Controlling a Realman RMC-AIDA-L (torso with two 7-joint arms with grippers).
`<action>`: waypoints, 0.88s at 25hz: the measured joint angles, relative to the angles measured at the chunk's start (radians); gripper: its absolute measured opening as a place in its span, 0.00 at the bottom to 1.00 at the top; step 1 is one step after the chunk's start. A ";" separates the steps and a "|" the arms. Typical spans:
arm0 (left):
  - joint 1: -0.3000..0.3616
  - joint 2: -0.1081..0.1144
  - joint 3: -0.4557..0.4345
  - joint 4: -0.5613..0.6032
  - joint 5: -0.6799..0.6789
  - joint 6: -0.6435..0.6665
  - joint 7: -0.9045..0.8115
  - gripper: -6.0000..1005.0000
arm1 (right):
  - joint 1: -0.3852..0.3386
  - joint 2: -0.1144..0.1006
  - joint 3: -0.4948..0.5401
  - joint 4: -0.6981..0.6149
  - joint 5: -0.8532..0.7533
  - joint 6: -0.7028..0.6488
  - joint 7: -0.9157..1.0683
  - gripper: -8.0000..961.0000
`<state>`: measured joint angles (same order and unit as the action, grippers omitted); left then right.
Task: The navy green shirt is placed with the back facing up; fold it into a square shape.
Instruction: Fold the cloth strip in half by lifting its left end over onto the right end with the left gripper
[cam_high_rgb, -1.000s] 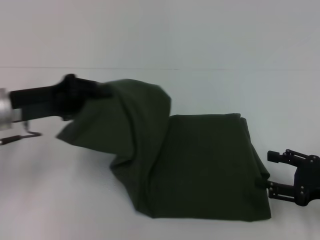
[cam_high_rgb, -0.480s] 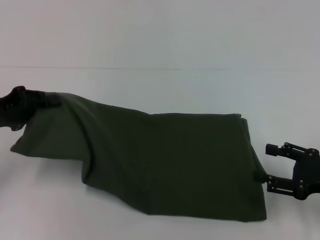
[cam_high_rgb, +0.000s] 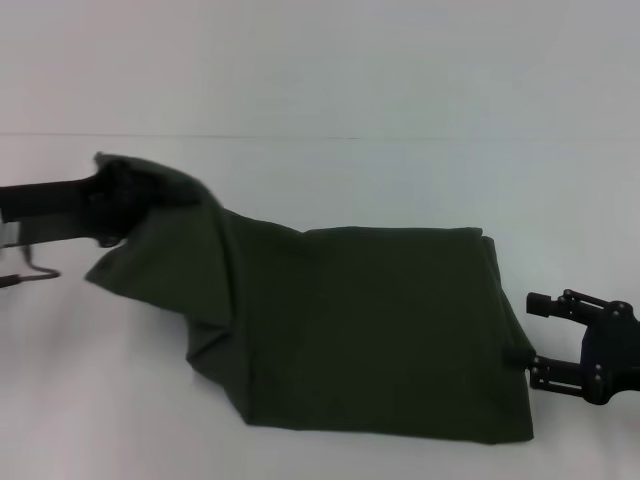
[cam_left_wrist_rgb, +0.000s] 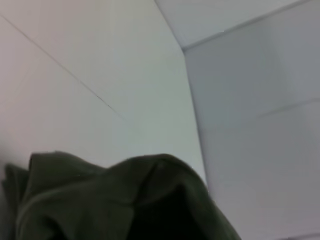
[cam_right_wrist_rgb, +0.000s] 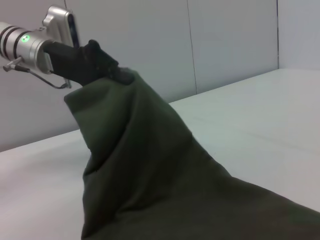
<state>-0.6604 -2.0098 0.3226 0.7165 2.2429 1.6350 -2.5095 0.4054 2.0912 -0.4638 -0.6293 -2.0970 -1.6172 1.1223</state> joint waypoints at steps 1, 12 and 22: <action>-0.014 -0.002 0.006 -0.013 -0.003 0.002 0.000 0.14 | 0.000 0.000 0.000 0.003 -0.001 0.001 -0.001 0.88; -0.113 -0.088 0.103 -0.122 -0.042 -0.052 0.020 0.14 | 0.001 0.000 -0.001 0.018 -0.001 -0.001 -0.005 0.88; -0.105 -0.154 0.117 -0.250 -0.142 -0.168 0.131 0.15 | 0.001 0.001 -0.001 0.020 0.001 -0.004 -0.005 0.88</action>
<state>-0.7650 -2.1635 0.4397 0.4666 2.1010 1.4673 -2.3781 0.4065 2.0921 -0.4649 -0.6090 -2.0961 -1.6207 1.1174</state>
